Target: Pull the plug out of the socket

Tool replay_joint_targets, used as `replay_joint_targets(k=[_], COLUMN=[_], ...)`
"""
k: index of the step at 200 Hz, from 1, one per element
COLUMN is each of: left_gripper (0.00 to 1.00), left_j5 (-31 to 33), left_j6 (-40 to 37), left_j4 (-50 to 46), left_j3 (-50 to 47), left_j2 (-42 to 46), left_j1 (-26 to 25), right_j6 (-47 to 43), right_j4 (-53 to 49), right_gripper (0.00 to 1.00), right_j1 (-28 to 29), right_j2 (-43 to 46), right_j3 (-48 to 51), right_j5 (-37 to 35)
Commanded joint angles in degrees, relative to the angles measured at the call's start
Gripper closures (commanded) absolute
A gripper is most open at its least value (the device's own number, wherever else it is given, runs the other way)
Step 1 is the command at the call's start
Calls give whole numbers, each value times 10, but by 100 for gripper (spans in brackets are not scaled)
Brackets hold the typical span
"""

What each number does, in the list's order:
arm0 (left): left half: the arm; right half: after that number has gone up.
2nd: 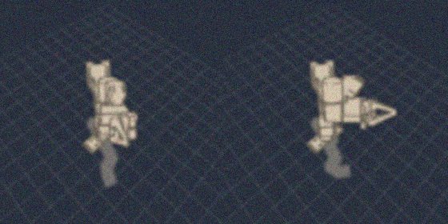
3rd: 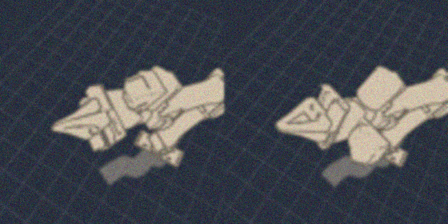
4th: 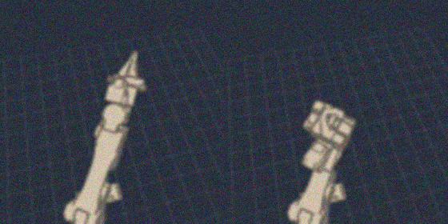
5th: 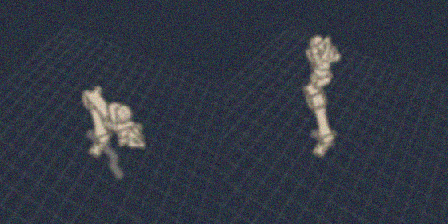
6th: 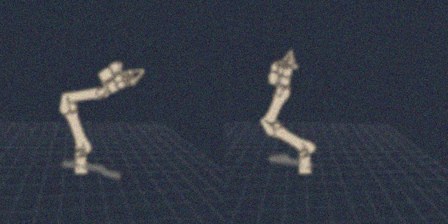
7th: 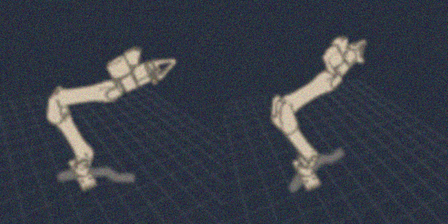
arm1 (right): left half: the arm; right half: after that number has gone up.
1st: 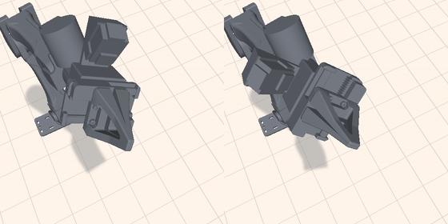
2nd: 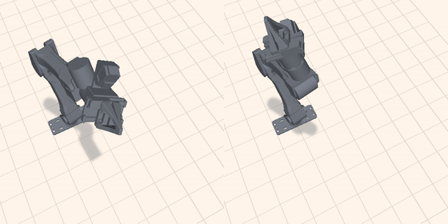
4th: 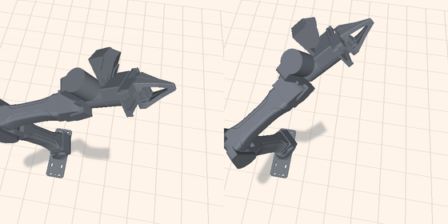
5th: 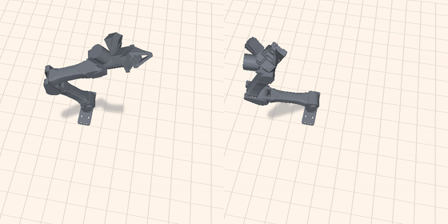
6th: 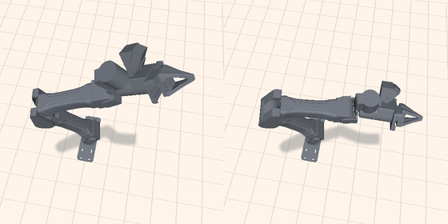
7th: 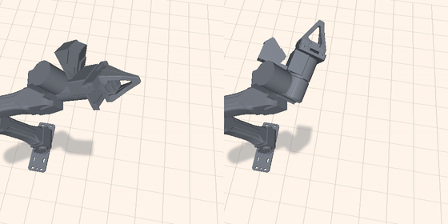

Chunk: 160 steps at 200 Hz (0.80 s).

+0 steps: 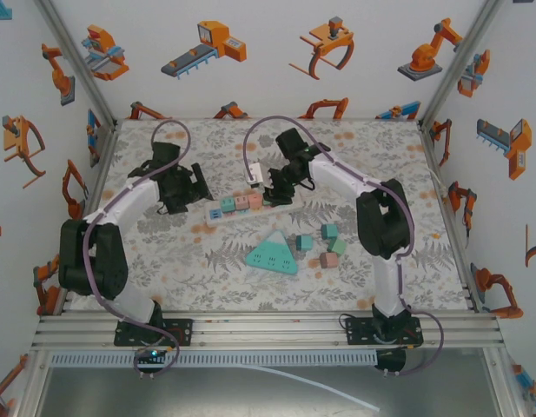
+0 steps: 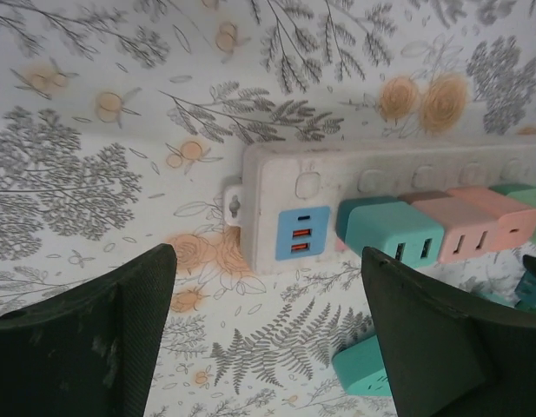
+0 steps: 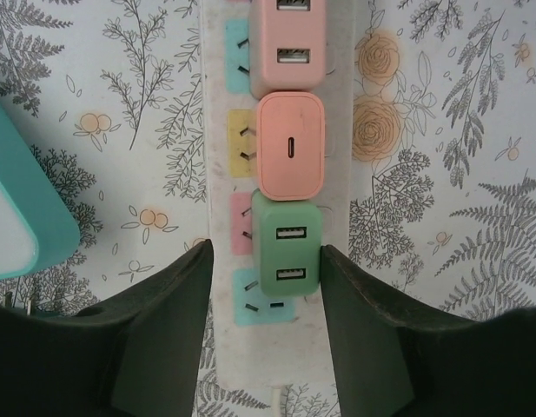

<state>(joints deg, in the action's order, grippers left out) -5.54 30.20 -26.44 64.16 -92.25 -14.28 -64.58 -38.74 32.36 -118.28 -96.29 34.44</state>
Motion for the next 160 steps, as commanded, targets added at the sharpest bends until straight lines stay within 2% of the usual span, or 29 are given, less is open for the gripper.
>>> replay_joint_targets(k=[1,47,84,160], left_gripper=[23,30,39,41], left_j5=[31,39,76,79], left_j6=[-3,-7,-11,-27], left_j4=[-46,-65,-87,-102], left_j3=[20,34,45,58], left_j2=[-23,-66,-82,-112], left_j1=[-27,-45,-47,-55], right_j6=[1,6,8,9], right_j4=[4,37,49,66], right_gripper=[53,56,57,62], right_j1=[1,0,1,1], right_j2=[0,0,-5,-21], right_j3=[-5,13,18,19], right_j5=[2,1,1,3])
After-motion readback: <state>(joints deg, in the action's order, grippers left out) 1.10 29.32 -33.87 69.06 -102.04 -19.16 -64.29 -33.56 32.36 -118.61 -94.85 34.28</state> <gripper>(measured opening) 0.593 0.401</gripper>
